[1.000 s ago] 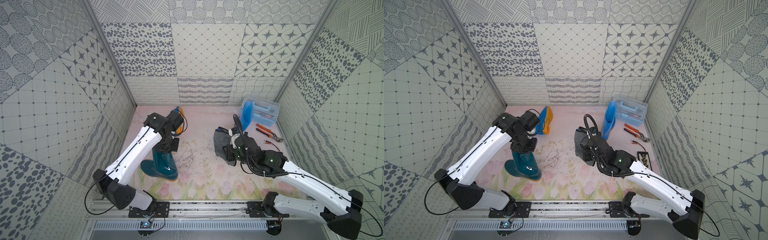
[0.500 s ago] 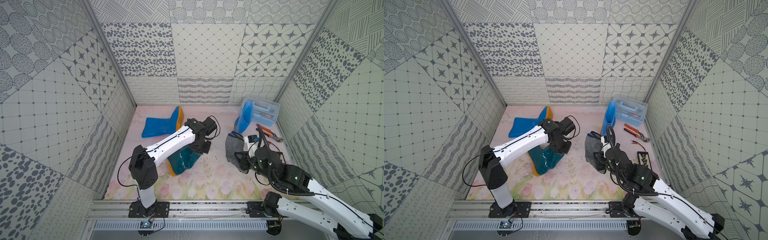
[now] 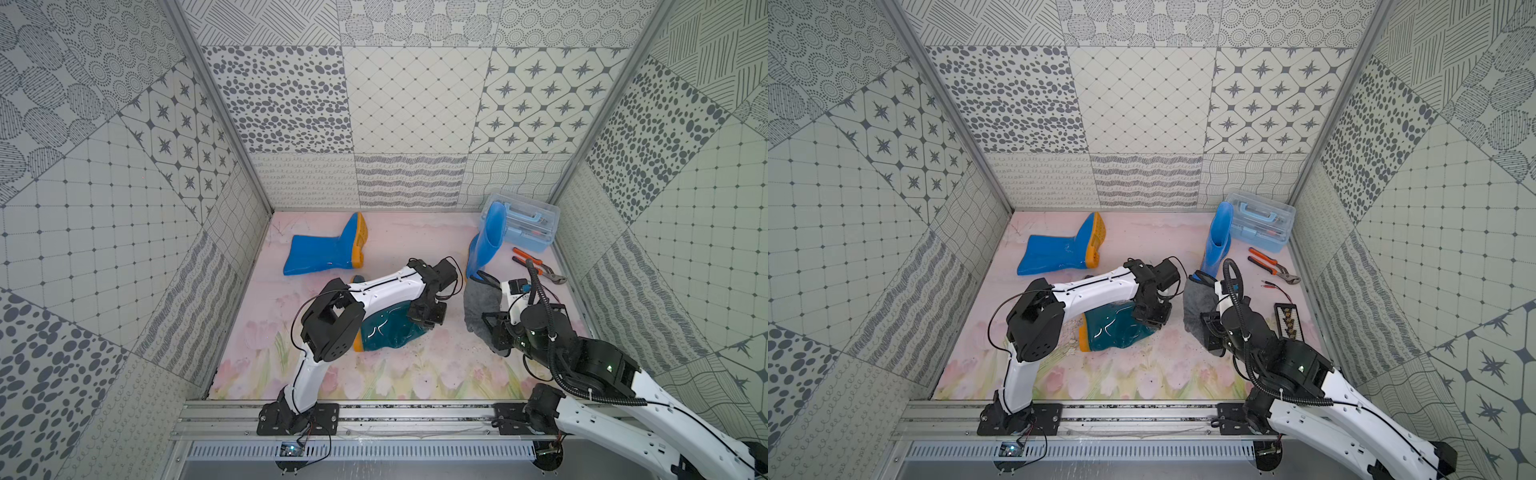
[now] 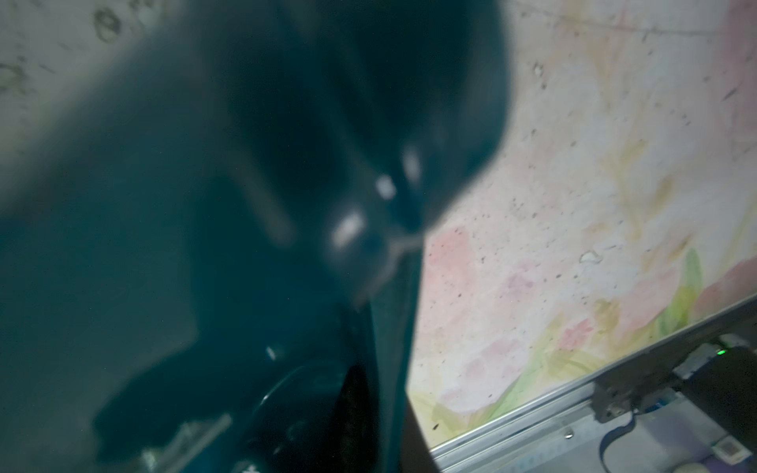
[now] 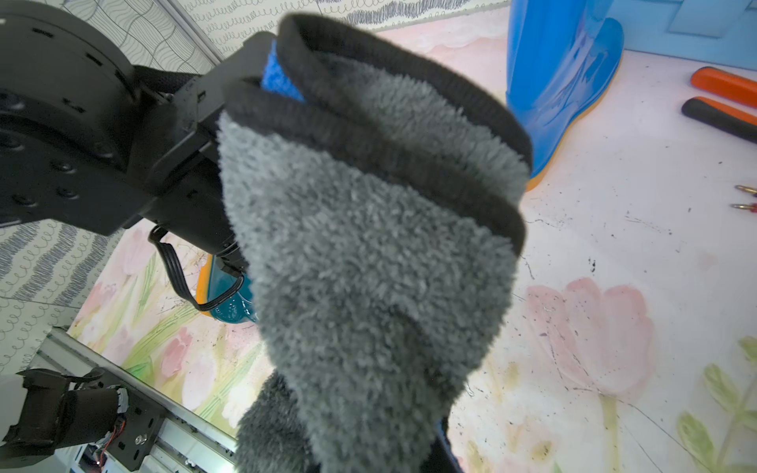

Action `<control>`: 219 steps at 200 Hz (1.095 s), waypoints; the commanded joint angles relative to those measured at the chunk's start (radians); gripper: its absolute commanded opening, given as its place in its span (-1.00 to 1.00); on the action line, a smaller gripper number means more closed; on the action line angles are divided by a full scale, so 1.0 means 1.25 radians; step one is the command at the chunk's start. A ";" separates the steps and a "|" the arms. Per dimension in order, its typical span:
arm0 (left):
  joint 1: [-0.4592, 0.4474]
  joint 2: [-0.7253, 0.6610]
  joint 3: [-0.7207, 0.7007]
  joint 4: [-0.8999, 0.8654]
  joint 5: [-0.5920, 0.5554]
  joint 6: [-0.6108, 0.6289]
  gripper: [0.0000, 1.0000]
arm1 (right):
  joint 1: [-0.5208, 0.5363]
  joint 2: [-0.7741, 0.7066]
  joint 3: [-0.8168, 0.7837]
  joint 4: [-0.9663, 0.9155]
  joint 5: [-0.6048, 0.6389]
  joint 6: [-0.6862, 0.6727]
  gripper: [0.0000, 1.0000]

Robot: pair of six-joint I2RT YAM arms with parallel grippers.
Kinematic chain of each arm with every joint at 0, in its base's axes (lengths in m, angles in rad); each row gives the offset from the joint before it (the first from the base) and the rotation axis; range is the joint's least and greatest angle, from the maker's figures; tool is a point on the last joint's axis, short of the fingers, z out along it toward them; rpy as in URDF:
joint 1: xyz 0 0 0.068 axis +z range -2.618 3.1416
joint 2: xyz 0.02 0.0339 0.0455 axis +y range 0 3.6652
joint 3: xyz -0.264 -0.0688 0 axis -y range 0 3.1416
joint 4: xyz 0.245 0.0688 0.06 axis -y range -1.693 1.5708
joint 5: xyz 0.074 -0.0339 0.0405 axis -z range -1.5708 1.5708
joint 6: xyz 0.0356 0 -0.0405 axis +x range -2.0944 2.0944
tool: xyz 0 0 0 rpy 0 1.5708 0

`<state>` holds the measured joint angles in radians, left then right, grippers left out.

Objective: Wipe the rubber boots with a cloth
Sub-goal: Adjust the rubber boot at the center of the board, then wipe the dirt off the rubber boot.

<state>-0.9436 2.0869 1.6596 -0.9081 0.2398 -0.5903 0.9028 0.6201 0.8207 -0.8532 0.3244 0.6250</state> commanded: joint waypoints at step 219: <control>0.558 -0.649 -0.685 0.164 0.186 0.163 0.14 | 0.057 0.559 -0.026 0.395 -0.176 0.072 -1.00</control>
<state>-0.2947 1.2793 0.8810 -0.8379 0.2245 -0.4549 0.9936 1.2655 0.7933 -0.4950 0.1581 0.6975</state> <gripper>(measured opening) 0.572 0.149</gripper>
